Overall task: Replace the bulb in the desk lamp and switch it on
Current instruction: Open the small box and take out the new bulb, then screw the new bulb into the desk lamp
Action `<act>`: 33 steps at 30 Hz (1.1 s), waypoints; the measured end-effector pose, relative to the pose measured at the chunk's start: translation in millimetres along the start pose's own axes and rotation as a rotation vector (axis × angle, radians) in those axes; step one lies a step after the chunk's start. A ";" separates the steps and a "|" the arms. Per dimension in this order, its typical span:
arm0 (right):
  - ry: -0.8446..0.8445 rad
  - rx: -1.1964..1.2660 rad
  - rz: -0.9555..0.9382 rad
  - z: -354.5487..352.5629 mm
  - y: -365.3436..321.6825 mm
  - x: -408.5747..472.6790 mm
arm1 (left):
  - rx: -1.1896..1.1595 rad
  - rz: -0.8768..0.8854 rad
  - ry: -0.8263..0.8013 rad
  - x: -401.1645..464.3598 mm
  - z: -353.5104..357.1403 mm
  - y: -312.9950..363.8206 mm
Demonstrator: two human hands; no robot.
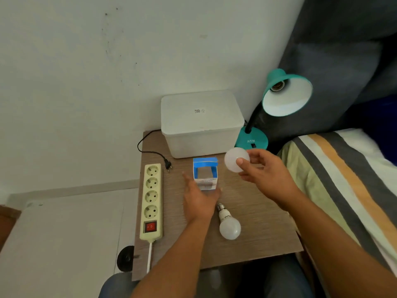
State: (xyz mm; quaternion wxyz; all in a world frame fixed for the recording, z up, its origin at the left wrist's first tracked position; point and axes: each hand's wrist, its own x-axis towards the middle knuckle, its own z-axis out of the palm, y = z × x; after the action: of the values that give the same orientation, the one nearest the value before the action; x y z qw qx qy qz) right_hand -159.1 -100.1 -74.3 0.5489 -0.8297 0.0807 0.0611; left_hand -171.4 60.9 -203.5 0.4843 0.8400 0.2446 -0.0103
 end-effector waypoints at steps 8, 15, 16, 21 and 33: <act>0.227 0.552 0.102 -24.1 25.6 -32.7 | 0.142 0.091 0.049 -27.5 -38.6 -21.5; 0.451 0.336 -0.038 -31.5 32.8 -29.1 | 0.317 0.588 0.013 -20.2 -69.1 48.4; 0.484 0.339 -0.052 -32.7 30.1 -25.5 | 0.376 0.678 -0.024 -13.9 -69.5 67.0; 0.607 0.419 -0.123 -42.0 17.6 2.8 | 0.613 0.988 -0.111 21.8 -56.7 168.8; 0.742 0.384 -0.195 -56.4 3.2 92.7 | 0.847 1.290 -0.184 84.7 2.9 271.2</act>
State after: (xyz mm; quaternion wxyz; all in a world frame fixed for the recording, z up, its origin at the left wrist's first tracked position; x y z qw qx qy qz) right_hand -68.1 -159.6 -72.8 0.6304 -0.6818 0.2038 -0.3101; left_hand 17.9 -19.1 -7.3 0.0503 0.9254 -0.3587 0.1115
